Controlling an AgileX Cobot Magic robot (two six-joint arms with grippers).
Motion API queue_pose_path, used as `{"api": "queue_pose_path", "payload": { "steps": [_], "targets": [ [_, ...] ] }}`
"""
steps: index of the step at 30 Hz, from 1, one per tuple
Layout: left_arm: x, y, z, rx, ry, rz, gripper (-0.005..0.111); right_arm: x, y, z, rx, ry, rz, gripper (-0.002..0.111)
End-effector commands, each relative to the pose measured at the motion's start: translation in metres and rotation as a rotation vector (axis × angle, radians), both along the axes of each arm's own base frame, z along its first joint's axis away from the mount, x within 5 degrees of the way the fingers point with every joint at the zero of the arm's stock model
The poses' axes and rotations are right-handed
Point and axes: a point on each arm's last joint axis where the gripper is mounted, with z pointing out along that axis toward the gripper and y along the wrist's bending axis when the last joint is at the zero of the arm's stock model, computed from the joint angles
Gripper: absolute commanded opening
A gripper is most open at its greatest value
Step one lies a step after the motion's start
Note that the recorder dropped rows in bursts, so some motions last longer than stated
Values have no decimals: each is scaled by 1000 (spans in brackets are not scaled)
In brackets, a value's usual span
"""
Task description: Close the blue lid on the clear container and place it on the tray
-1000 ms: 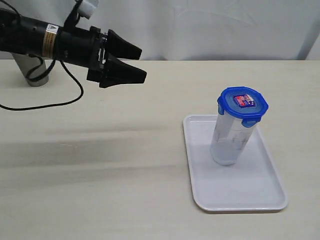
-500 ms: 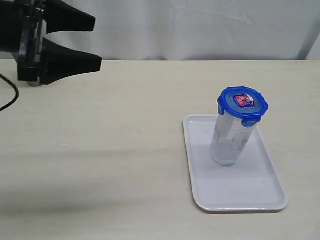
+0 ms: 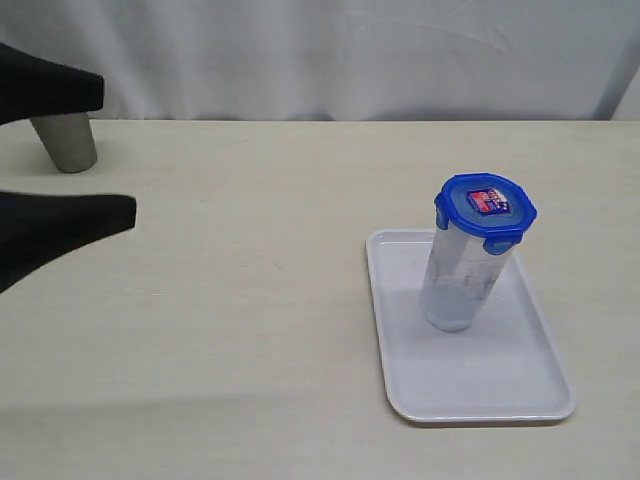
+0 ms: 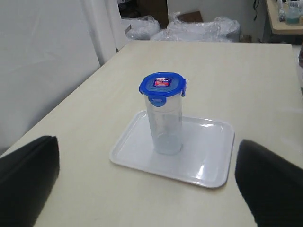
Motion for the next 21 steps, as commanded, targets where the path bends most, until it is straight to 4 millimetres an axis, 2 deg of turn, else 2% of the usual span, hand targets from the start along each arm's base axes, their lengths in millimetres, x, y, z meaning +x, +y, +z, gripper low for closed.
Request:
{"api": "queue_pose_path", "payload": {
  "steps": [1, 7, 11, 21],
  "targets": [
    [-33, -1, 1, -25, 27, 34, 105, 0, -1, -1, -5, 0, -6, 5],
    [-65, -6, 0, -80, 80, -16, 105, 0, -1, -1, -5, 0, -6, 5],
    [-71, -7, 0, -88, 83, -16, 105, 0, -1, -1, -5, 0, -6, 5],
    [-71, -7, 0, -87, 80, -17, 105, 0, -1, -1, -5, 0, -6, 5]
  ]
}}
